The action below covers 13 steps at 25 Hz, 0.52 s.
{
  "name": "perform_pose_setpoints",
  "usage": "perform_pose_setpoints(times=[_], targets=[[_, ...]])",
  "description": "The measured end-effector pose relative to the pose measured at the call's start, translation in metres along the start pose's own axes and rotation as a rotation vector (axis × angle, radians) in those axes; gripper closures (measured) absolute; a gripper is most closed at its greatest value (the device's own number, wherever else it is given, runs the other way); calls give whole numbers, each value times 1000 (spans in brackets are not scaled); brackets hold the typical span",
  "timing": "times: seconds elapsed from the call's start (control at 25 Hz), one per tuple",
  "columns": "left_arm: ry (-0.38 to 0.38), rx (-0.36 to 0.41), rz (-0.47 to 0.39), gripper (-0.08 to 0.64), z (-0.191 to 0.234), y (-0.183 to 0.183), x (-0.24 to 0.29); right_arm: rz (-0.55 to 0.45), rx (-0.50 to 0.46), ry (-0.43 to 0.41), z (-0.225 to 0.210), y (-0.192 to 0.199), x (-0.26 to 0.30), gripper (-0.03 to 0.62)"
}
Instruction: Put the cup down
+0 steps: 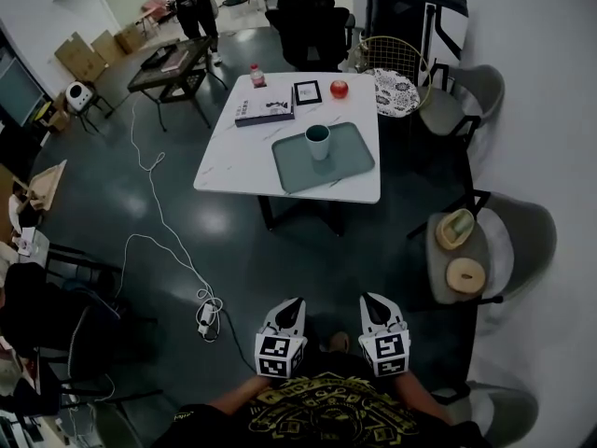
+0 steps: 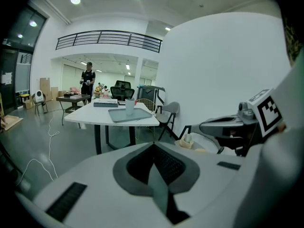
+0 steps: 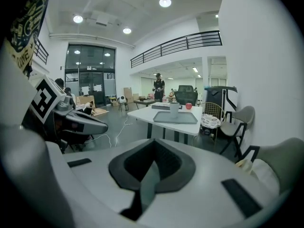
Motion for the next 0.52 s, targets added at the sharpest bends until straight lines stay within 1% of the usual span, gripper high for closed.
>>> perform_pose_setpoints(times=[0.52], targets=[[12, 4, 3, 551, -2, -5, 7, 4, -4, 5, -5, -4, 3, 588]])
Point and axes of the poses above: the fingertips, and each gripper's own axes: x forward along the fingers, z to its left, y out of its underside, the point moved 1 cm from there along -x, backward along the fingers, and after that the axes turned 8 degrees about -z, right-handed, at the moved point
